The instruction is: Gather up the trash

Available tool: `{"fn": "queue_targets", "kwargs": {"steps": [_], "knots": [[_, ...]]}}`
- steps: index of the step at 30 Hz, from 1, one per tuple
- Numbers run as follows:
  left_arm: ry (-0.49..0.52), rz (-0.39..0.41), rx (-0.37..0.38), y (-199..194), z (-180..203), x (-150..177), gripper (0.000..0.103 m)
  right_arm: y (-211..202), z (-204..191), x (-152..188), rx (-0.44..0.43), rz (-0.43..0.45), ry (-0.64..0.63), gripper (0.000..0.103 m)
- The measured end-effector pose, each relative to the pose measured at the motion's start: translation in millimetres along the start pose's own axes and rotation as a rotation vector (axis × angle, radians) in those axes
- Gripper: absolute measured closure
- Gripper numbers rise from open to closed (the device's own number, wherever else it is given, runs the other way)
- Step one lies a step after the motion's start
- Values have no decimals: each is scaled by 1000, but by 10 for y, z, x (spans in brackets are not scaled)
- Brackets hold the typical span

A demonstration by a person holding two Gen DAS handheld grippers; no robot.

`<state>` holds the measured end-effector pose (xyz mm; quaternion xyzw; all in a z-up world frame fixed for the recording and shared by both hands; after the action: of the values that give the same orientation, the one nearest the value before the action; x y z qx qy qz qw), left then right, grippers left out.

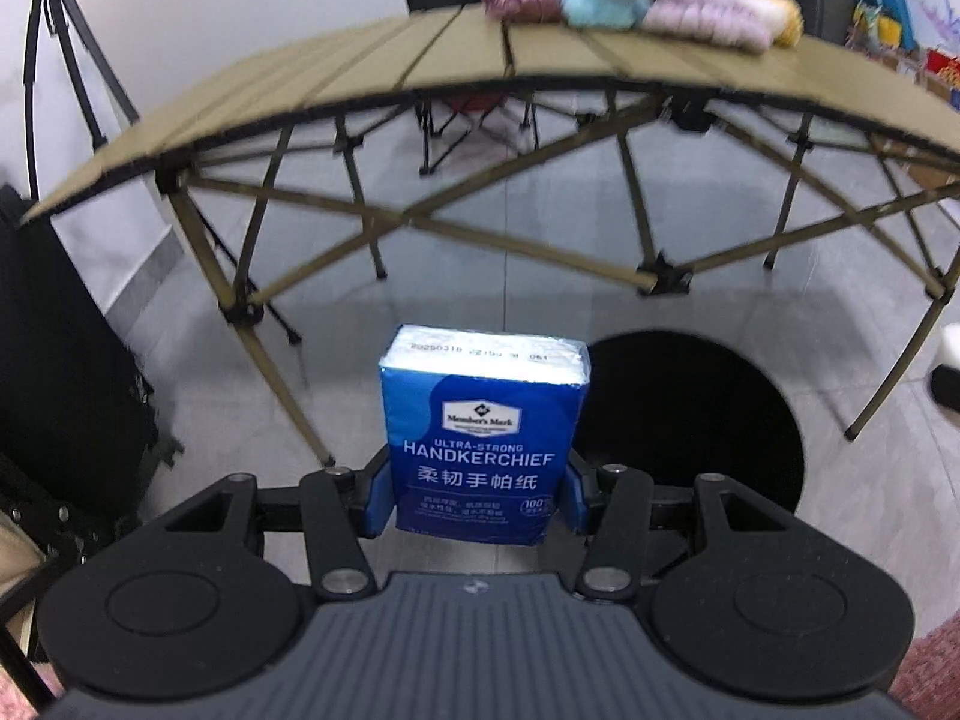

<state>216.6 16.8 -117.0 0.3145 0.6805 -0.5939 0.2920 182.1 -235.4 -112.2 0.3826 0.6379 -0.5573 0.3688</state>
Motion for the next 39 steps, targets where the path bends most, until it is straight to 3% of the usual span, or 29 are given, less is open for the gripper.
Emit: {"fn": "queue_targets", "kwargs": {"steps": [18,29,39], "knots": [[-85,-218,-2,622,-161,139,51,408,269,243,72,-114,47,48],[-115,-254,50,820,23,-9,51,663,433,410,116,-182,74,48],[-83,-259,102,862,335,-62,51,742,517,474,128,-209,87,48]]}}
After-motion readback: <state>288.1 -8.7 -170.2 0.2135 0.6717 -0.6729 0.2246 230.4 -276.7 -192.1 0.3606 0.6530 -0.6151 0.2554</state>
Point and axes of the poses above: each gripper's, at about its wrist camera, not at the fingertips, and y roughly the way its jaws point, z to its right, x to its underside, the point moved 3 cm from there along y, roughly the way its jaws point, and after that the axes turned 11 degrees about z, right-handed, at the moved point
